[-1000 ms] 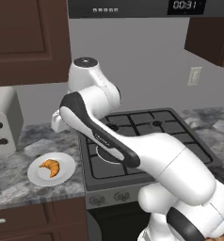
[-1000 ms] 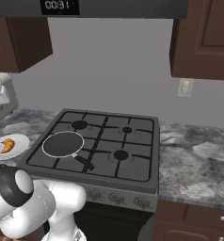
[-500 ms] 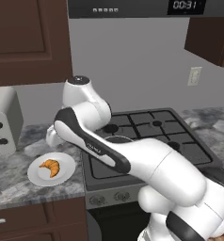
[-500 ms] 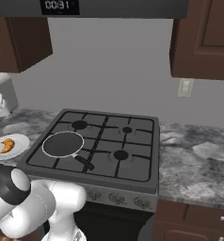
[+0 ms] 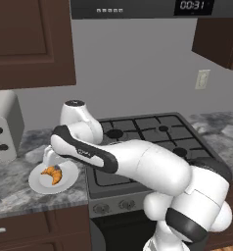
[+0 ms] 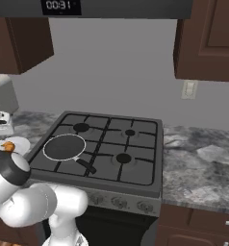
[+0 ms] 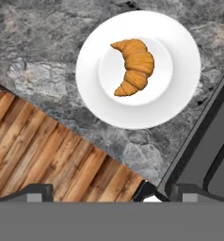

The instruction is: Pick the croissant and place it on the pan. Then turn on the stove to warm the croissant.

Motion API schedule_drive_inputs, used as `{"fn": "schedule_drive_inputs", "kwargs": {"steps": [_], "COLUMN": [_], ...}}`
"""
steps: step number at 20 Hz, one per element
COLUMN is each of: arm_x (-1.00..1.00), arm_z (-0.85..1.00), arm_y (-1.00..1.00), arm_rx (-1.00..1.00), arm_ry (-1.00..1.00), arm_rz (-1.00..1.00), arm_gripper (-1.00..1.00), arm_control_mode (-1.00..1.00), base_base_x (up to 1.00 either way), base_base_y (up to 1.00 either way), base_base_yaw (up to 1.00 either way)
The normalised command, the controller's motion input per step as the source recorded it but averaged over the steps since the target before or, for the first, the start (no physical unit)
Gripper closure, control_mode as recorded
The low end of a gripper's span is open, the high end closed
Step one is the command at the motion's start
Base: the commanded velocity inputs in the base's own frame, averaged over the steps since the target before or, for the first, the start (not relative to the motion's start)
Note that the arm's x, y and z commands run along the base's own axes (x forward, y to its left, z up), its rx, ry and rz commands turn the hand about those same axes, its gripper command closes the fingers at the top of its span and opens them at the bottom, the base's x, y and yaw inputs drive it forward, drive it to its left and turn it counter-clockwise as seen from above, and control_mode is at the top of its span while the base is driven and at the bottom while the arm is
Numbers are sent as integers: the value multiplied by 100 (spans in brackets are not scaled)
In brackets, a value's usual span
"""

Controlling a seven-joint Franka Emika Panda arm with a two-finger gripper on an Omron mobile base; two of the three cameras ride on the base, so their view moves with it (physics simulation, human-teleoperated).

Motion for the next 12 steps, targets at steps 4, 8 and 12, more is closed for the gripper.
{"fn": "schedule_drive_inputs", "kwargs": {"steps": [4, 8, 12], "arm_x": [31, 53, 19], "arm_z": [-47, -38, -7], "arm_y": [6, 3, 1], "arm_rx": [-4, -4, 0], "arm_ry": [0, 0, 0], "arm_rz": [0, 0, 2], "arm_gripper": [-100, -100, -100], "arm_control_mode": [-100, -100, -100], "base_base_x": [0, 0, 0], "base_base_y": [0, 0, 0], "base_base_yaw": [0, 0, 0]}}
